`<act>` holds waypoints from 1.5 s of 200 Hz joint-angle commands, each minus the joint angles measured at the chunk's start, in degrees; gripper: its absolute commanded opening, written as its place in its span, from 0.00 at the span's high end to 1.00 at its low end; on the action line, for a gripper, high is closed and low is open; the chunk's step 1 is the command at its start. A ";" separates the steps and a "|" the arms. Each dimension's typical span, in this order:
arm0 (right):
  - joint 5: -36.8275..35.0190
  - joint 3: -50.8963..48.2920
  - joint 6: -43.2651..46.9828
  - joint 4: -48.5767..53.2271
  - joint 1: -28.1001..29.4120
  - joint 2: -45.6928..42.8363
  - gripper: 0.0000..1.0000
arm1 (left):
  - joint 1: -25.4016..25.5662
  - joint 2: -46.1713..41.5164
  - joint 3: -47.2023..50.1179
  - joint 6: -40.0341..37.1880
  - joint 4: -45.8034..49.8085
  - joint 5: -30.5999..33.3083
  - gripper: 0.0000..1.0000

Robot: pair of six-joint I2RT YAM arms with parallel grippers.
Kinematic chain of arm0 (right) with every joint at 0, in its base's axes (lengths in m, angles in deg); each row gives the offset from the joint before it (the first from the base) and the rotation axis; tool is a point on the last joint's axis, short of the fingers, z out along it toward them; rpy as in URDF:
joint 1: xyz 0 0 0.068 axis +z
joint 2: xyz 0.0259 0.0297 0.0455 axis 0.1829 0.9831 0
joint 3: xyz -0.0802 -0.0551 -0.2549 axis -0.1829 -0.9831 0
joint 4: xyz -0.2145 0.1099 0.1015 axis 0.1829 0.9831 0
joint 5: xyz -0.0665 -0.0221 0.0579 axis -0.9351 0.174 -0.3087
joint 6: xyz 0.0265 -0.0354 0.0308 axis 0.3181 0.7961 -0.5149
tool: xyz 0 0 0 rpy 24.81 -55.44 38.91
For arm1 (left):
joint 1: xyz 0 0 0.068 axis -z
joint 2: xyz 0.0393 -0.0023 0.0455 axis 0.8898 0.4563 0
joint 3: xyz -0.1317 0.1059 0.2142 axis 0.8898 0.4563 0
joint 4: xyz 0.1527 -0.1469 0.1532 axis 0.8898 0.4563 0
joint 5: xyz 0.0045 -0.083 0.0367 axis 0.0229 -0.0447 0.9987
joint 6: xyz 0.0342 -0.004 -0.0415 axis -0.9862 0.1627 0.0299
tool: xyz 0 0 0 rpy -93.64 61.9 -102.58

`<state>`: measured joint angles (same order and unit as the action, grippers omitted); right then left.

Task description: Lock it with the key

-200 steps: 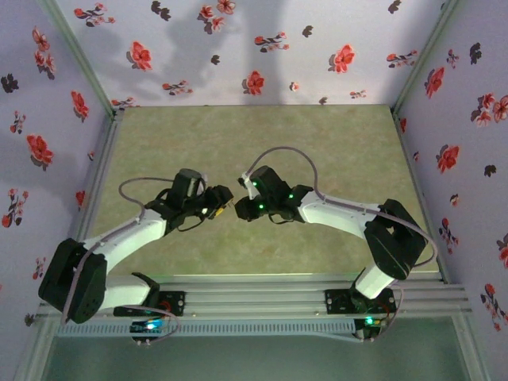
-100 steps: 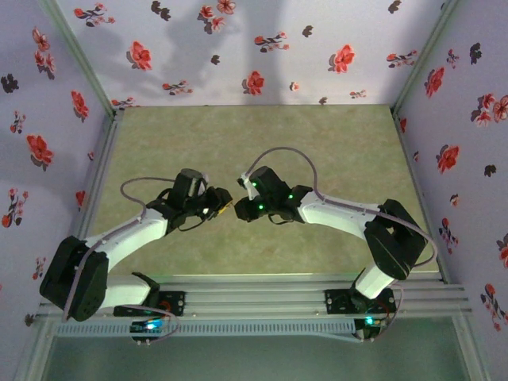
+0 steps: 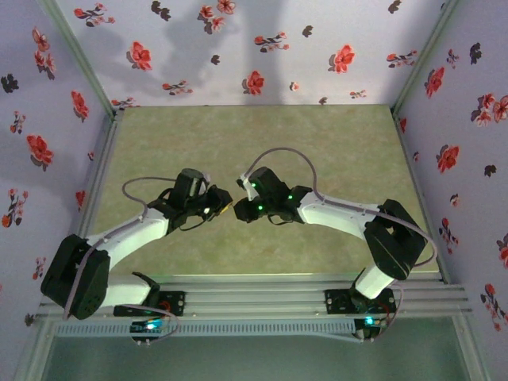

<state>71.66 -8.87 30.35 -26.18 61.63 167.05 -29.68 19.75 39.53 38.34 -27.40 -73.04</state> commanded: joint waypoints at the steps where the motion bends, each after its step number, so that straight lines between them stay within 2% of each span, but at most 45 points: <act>1: 0.83 0.42 1.54 -0.45 0.50 0.35 1.00 | 0.50 0.43 -1.33 0.29 -1.40 -0.80 0.87; 54: 0.88 0.46 1.68 -0.49 0.52 0.30 1.00 | 0.52 0.38 -1.27 0.29 -1.40 -0.81 0.91; 85: 0.93 0.51 1.68 -0.36 0.62 0.30 1.00 | 0.49 0.38 -1.26 0.13 -1.40 -0.88 1.00; 146: 1.12 0.48 1.94 -0.19 0.65 0.21 1.00 | 0.50 0.10 -0.84 0.19 -1.80 -0.67 1.00; 241: 1.56 0.70 2.29 0.41 0.62 0.33 0.75 | 0.49 0.08 -0.53 0.12 -1.94 -0.58 1.00; 300: 1.54 0.73 2.46 0.60 0.65 0.14 0.66 | 0.49 -0.06 -0.61 -0.14 -1.75 -0.62 1.00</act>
<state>71.77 -8.87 31.51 -26.11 61.72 167.14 -29.68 19.75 39.53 38.32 -27.42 -73.04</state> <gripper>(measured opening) 0.325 0.065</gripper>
